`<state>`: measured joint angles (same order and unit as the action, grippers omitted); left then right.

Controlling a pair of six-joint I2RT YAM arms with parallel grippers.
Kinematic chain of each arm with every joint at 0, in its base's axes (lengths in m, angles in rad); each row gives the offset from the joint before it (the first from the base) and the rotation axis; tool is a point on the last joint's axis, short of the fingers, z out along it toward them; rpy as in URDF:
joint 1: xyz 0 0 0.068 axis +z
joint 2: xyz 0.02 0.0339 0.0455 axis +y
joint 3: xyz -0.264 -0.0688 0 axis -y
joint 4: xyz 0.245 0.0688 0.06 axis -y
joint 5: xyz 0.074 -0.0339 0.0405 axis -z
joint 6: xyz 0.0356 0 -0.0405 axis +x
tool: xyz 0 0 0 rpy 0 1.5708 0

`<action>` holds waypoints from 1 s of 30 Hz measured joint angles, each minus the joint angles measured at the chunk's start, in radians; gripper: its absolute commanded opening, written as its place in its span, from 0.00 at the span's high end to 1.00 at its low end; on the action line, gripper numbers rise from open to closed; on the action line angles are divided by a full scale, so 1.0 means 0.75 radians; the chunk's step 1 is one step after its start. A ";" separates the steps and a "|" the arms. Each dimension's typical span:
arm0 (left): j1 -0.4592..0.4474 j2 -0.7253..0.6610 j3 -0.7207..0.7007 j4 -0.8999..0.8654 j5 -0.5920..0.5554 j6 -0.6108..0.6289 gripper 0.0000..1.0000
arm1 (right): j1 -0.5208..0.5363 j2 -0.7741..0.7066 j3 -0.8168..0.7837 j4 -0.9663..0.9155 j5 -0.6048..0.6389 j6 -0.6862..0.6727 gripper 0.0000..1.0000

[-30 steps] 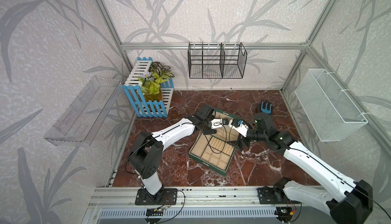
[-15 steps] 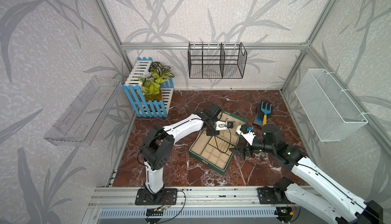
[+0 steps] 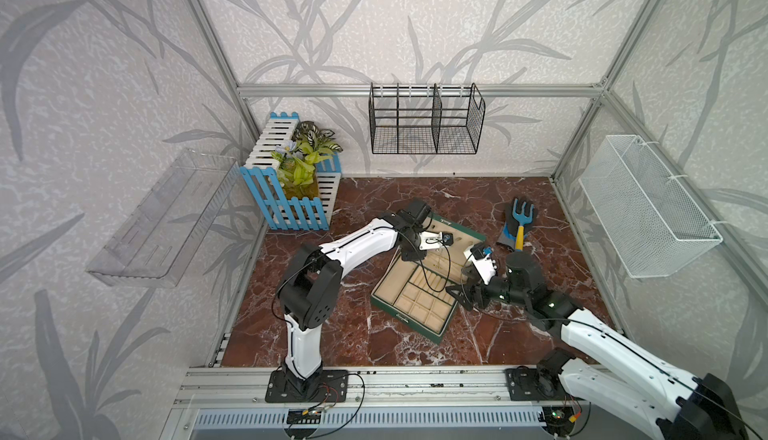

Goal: Put jewelry chain into jewelry box
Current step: Open the storage slot of the jewelry box.

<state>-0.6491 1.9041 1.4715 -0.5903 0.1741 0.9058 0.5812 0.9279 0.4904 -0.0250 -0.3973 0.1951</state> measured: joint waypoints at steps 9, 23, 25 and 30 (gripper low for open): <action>0.048 -0.119 -0.216 0.158 0.120 -0.142 1.00 | 0.018 0.233 0.000 0.082 0.252 0.283 0.44; -0.032 -0.382 -0.565 0.382 0.223 -0.626 1.00 | -0.063 0.412 0.123 0.080 0.410 0.293 0.51; -0.038 -0.390 -0.588 0.432 0.209 -0.716 1.00 | -0.068 0.408 0.149 0.053 0.401 0.294 0.48; -0.041 -0.428 -0.676 0.559 0.197 -0.893 0.99 | -0.048 0.336 0.183 -0.013 0.380 0.363 0.54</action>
<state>-0.6796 1.5833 0.9642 -0.1707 0.3218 0.2363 0.5449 1.1801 0.6273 -0.0349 -0.1123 0.4675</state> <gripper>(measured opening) 0.036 0.487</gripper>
